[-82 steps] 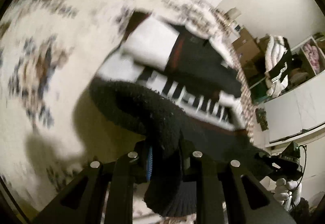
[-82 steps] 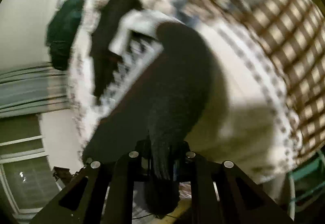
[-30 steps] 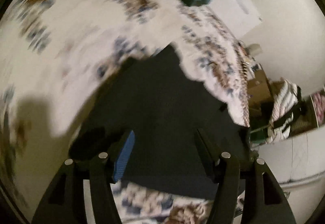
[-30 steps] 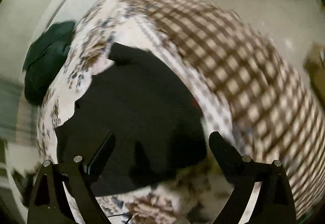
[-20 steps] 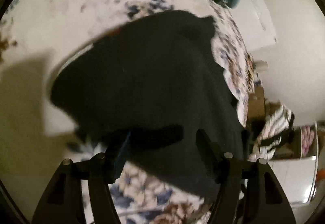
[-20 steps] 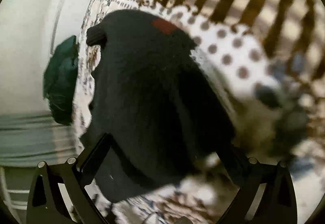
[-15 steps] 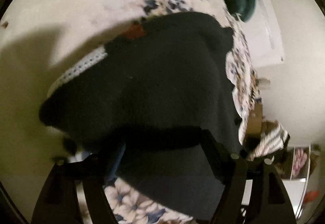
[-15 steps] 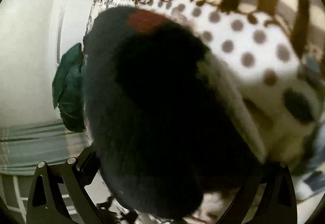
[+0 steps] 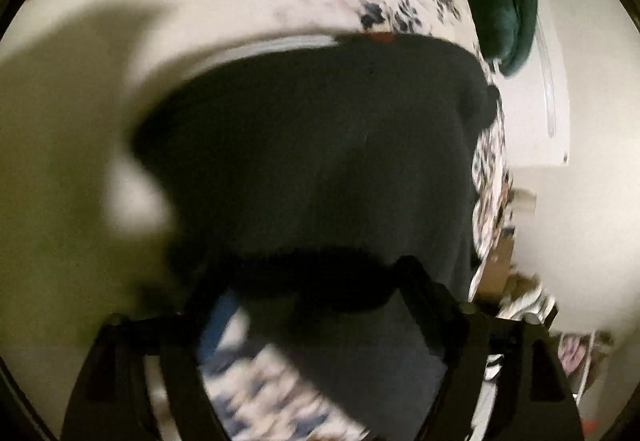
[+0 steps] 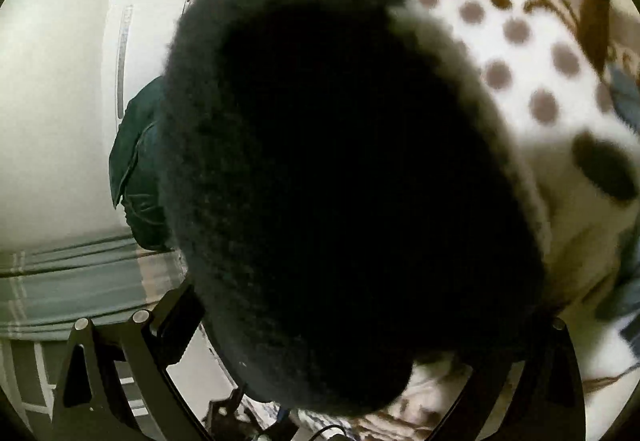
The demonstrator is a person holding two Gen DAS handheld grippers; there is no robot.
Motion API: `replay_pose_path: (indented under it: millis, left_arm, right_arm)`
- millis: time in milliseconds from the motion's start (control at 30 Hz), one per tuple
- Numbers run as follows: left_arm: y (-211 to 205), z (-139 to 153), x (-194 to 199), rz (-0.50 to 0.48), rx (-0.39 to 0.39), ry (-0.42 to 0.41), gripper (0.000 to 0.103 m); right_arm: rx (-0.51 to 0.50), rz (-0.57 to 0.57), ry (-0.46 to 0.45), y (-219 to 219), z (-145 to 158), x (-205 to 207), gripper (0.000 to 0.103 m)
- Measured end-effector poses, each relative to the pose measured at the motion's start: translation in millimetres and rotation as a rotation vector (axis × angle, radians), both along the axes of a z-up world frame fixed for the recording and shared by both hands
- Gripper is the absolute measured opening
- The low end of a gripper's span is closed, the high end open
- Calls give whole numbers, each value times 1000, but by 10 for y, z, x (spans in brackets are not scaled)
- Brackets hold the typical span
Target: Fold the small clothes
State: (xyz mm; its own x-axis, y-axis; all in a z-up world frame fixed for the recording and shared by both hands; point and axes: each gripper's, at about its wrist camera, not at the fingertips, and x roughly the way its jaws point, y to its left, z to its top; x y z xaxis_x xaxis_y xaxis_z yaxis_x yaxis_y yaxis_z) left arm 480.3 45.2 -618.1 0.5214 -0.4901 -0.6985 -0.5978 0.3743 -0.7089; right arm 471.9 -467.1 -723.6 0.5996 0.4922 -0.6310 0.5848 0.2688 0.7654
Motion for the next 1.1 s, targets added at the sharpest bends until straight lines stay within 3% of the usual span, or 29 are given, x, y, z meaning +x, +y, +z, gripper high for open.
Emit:
replay_pose_path:
  millis: [167,200,233,267,300,333,367,500,667,733,867,933,967,1033,1100]
  left_arm:
    - [-115,-3,208,63,113,38,91]
    - [-128,21,195,68,137,30,89]
    - [-142,57,168,71,164,19,76]
    - [-167,144,136,69,208,-9,66]
    - [-170,203,106,58,242,-22,48]
    - [-178,277,81,45,272,-32,39]
    - [-174,354,53,34,292,-48,36]
    - [-149,668,-56,-15,350,-136,28]
    - [-103,944,-311,-42,346,-173,26]
    - [-67,1023,-468,-55,342,-170,26]
    - [-40,1039,-1036,-110,334,-119,26]
    - [-23,858,-1288,-171,355,-42,28]
    - [-14,775,-1347,-175,330,-14,30]
    - [81,501,-1500,-164,236,75,38]
    - [127,414,-1576,-168,172,102,43]
  right_arm:
    - [8,-34,-6,14,-62,21,103]
    - [12,-41,-2,20,-76,21,103]
    - [14,-51,3,25,-79,11,103]
    - [8,-64,2,28,-69,-6,96]
    - [-12,-82,10,25,-44,-35,70]
    - [-25,-86,16,15,-32,-52,59]
    - [-38,-93,17,13,-4,-80,51]
    - [-112,-45,13,85,235,-113,40]
    - [-123,-8,-8,84,511,-230,37]
    - [-117,13,-5,20,596,-484,37]
    - [-105,53,36,10,741,-1035,37]
    - [-100,75,78,30,741,-1356,37]
    - [-97,86,102,30,703,-1497,37]
    - [-96,125,173,-3,536,-1715,47]
    - [-109,169,278,-39,352,-1823,68]
